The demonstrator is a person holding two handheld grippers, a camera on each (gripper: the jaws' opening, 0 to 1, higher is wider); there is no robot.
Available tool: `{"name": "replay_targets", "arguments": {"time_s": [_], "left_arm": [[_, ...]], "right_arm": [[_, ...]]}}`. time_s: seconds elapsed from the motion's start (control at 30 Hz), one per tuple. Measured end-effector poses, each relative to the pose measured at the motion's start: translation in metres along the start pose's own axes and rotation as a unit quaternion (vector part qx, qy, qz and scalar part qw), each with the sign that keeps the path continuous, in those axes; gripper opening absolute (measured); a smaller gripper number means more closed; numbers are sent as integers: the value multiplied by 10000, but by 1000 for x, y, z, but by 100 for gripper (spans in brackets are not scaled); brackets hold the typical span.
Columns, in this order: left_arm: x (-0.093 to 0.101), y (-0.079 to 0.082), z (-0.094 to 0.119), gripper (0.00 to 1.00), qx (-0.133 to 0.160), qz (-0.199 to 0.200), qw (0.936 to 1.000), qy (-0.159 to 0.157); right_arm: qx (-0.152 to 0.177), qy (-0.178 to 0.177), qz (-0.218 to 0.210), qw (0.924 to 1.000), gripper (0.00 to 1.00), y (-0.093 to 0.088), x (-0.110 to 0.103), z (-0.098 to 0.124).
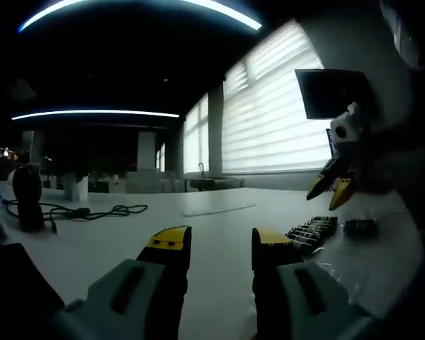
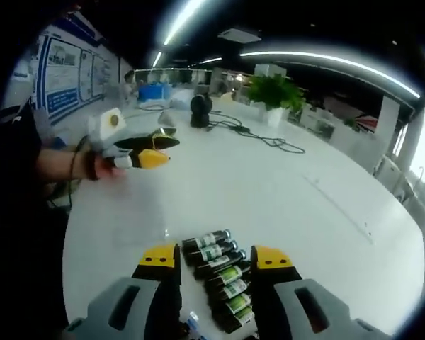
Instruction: Grip medicine bottles put into box
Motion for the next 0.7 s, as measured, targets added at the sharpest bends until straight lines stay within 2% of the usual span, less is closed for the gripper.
{"name": "replay_targets", "arguments": {"time_s": [0.17, 0.37, 0.7], "left_arm": [[-1, 0, 0, 27, 1, 17, 10000, 9], [-4, 1, 1, 27, 17, 44, 10000, 75], [-5, 0, 0, 27, 29, 65, 10000, 67]], "right_arm": [[-118, 386, 247, 9989, 37, 5, -1, -11], [-218, 621, 322, 9973, 38, 7, 2, -22], [-569, 1027, 720, 9905, 45, 3, -2, -40]]}}
Point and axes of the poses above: the point that each gripper's makers call its tool centre point, and the gripper's own axes: z roughly backward along the fingers, x roughly to its right, y roughly out of its top, the point moved 3 cm from there along z, roughly backward along the fingers, and after that the axes turned 1 degree about x, right-handed, at the moved point
